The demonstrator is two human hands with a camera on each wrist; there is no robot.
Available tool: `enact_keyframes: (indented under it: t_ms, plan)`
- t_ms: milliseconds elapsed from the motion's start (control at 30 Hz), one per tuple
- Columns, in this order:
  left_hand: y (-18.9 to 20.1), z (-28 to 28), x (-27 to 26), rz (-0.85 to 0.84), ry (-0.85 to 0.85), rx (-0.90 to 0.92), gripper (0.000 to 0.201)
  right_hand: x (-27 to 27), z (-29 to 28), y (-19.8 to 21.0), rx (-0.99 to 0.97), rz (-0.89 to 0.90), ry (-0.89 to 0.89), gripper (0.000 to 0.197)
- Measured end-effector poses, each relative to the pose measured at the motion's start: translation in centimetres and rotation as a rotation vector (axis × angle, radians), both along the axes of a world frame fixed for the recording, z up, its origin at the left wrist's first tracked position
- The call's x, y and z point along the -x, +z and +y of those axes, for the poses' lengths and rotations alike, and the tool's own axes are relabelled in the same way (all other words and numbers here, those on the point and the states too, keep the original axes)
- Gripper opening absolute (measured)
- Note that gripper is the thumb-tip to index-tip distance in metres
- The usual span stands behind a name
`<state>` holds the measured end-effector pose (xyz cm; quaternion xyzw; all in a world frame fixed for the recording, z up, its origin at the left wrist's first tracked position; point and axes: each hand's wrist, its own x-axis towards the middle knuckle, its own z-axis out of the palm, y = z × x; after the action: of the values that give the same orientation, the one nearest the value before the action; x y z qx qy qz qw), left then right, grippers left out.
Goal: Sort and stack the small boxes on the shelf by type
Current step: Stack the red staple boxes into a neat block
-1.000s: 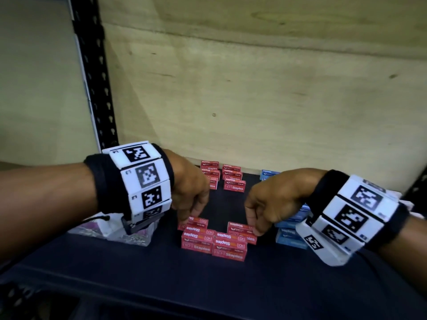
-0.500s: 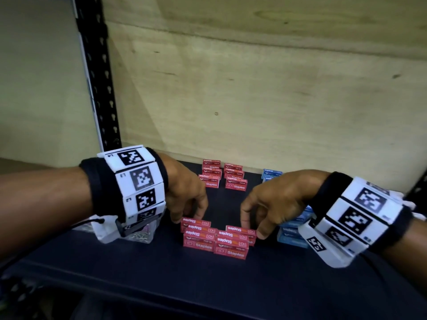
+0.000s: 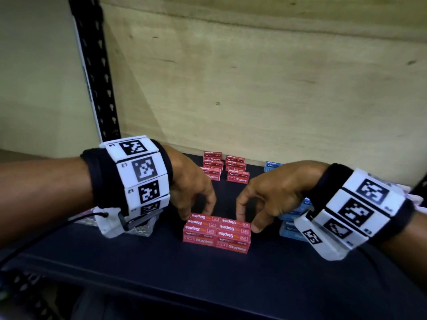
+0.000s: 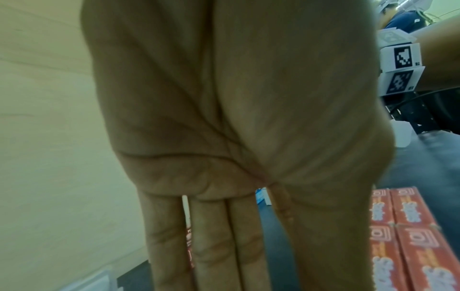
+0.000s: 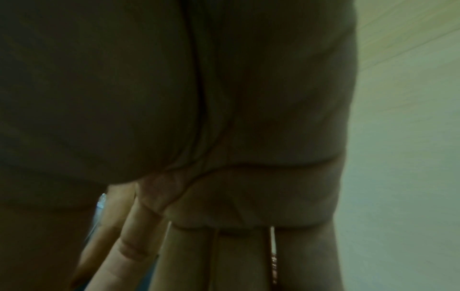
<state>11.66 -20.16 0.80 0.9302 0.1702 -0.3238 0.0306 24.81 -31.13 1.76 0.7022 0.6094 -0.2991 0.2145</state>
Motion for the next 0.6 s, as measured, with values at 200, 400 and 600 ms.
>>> enact_keyframes:
  t_ms: [200,400,600]
  plan:
    - [0.2,0.7,-0.4,0.011,0.063,0.014,0.051,-0.9,0.5,0.2,0.003,0.002,-0.021,0.035]
    - [1.6,2.6,-1.7,-0.152,0.147,-0.090,0.022,-3.4,2.8,1.5,-0.239,-0.090,-0.061,0.027]
    - [2.2,5.0,-4.3,-0.270,0.109,-0.291,0.015,-5.8,6.5,1.2,-0.334,-0.253,-0.077,0.022]
